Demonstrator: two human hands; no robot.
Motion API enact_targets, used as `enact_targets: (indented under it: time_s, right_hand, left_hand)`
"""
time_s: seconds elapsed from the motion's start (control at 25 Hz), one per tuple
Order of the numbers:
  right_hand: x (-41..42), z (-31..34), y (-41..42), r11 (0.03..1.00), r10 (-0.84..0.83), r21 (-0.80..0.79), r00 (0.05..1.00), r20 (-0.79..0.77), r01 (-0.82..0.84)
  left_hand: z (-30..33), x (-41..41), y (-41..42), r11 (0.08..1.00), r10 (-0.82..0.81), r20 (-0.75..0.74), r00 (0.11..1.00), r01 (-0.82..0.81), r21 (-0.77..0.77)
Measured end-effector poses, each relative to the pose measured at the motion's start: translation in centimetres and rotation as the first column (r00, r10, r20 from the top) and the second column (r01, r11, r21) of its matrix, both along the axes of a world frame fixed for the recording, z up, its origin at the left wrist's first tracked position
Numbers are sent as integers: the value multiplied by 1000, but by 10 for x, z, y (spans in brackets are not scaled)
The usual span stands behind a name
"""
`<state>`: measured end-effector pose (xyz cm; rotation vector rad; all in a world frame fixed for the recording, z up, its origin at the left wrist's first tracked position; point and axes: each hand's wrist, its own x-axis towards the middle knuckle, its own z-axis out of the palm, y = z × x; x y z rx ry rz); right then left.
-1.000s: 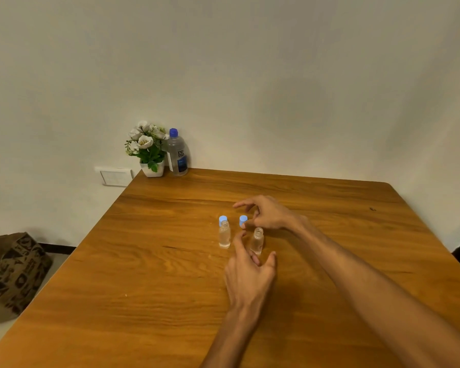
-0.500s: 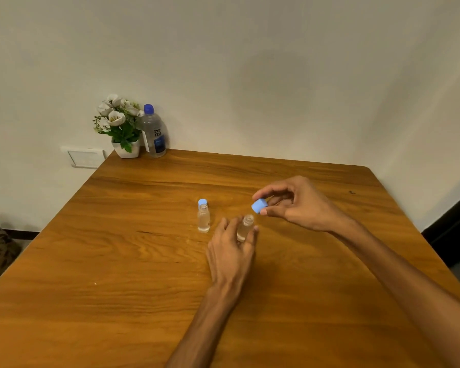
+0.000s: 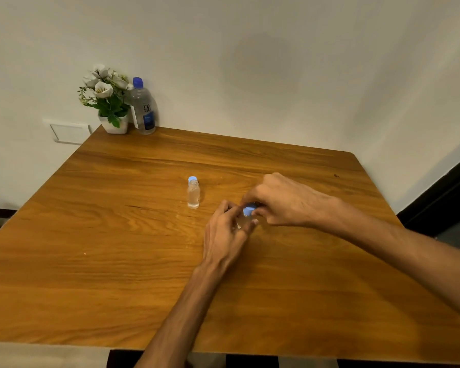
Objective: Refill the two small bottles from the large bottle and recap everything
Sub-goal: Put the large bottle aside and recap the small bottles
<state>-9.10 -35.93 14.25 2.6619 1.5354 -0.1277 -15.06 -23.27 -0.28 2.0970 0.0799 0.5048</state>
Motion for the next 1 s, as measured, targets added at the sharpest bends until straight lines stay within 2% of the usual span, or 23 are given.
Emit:
enact_targets:
  time_s: [0.08, 0.2, 0.36, 0.48, 0.56, 0.64, 0.72, 0.8, 0.88, 1.0]
  right_hand:
    - [7, 3, 8, 997, 5, -73, 999, 42, -2]
    - [14, 6, 12, 995, -62, -73, 997, 53, 66]
    - [11, 2, 14, 983, -66, -155, 976, 205, 99]
    - [10, 10, 6, 992, -48, -101, 978, 202, 69]
    - [6, 14, 4, 975, 41, -221, 986, 162, -5]
    - [1, 12, 7, 955, 68, -296, 976, 206, -4]
    - [2, 10, 9, 968, 18, -247, 965, 262, 49]
    - [1, 7, 7, 980, -14, -189, 974, 227, 58]
    - [1, 3, 8, 978, 27, -210, 979, 201, 16]
    - [0, 3, 10, 978, -23, -195, 963, 267, 77]
  left_hand:
    - [-1, 0, 2, 998, -44, -13, 999, 43, -42]
    - [-4, 2, 4, 994, -71, -7, 997, 70, -89]
    - [-6, 0, 4, 991, -80, -31, 996, 77, -113]
    - [-5, 0, 4, 991, -79, 15, 997, 80, -111]
    - [-6, 2, 5, 993, -97, 14, 995, 98, -61]
    - [-7, 3, 5, 994, -96, -13, 995, 95, -52]
    - [-8, 2, 5, 993, -83, 0, 997, 83, -90]
    - [-6, 0, 3, 990, -91, 33, 995, 94, -100]
    - [-4, 0, 5, 992, -101, 40, 994, 104, -73]
    - [-5, 0, 4, 994, -81, -6, 997, 80, -74]
